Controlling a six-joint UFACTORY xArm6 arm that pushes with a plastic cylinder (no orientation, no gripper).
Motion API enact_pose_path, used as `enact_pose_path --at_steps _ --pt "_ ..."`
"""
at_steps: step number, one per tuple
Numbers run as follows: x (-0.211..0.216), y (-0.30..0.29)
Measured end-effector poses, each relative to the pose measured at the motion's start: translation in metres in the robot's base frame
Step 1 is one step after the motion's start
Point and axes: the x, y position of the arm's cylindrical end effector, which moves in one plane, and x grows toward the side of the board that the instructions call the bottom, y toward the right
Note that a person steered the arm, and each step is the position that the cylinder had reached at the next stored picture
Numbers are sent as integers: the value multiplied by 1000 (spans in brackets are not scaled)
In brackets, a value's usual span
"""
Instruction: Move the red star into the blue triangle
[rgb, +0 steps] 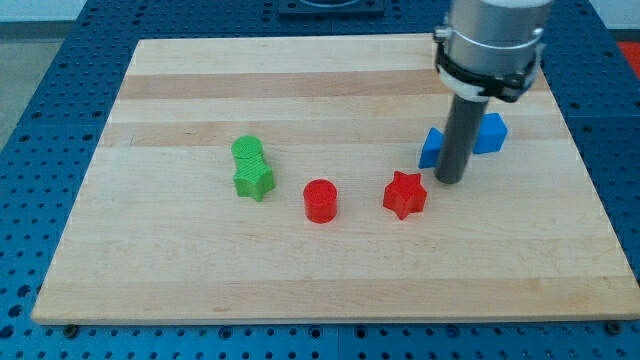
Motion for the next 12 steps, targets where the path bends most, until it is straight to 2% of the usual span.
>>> enact_pose_path --at_steps 1,2,3,4,5,7,10,12 --pt "36 21" --pt "70 -34" --pt "70 -78" --pt "57 -87" --pt "52 -80" --pt "13 -55" --pt "9 -111" --pt "-23 -89"
